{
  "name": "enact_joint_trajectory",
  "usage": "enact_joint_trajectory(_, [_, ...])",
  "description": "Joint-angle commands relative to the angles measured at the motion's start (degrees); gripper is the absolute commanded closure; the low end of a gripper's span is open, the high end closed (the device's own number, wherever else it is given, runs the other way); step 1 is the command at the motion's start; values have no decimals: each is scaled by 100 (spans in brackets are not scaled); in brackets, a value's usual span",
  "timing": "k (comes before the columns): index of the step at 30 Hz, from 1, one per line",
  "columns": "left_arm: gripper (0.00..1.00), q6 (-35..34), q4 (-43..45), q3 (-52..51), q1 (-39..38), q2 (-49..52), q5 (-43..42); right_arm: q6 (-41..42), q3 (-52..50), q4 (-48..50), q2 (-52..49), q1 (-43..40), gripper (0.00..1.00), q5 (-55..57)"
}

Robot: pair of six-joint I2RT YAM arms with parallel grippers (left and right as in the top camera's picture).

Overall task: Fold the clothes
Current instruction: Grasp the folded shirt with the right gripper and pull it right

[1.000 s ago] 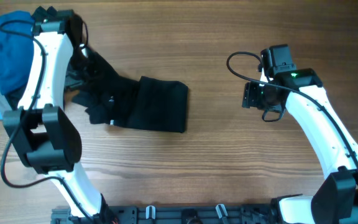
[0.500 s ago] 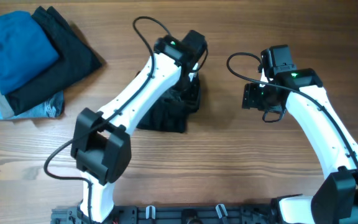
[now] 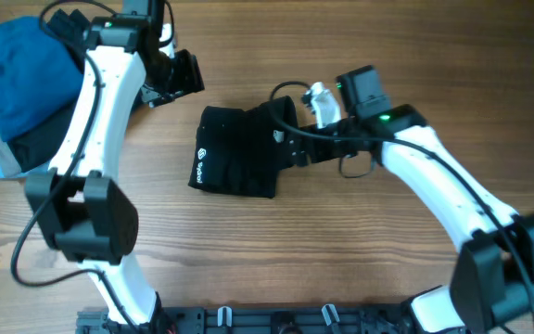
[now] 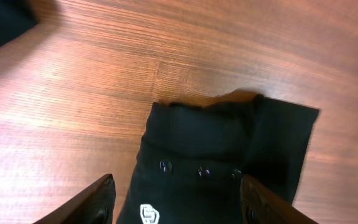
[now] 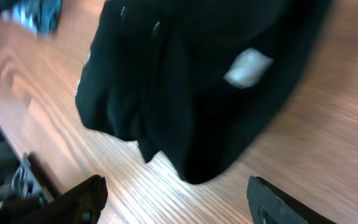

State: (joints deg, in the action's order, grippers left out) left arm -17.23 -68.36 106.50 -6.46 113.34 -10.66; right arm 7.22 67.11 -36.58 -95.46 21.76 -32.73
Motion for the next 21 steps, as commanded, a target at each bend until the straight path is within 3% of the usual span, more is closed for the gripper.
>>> enact_joint_trajectory(1, [35,662,72,37,-46,728,-452,101,66,243,-796,363,26,-138])
enact_joint_trajectory(2, [35,748,70,37,-55,890,-629,238,66,251,-1023,426,38,-26])
enact_joint_trajectory(4, [34,804,44,33,-79,1276,-841,463,66,33,-1386,459,91,57])
enact_joint_trajectory(5, [34,807,9,33,-83,1480,-841,498,66,-254,-1554,459,96,125])
enact_joint_trajectory(10, [36,804,-232,33,-85,2085,-787,981,66,-1231,-1633,345,96,1707])
enact_joint_trajectory(13, [39,804,-498,33,-76,2133,-643,981,83,-1318,-1631,157,95,2527])
enact_joint_trajectory(18, [47,785,-1106,33,-79,2133,-487,905,446,-776,-1628,-267,91,2782])
enact_joint_trajectory(21, [51,785,-1272,35,-70,2061,-468,774,1032,-1440,-1622,-422,90,2870])
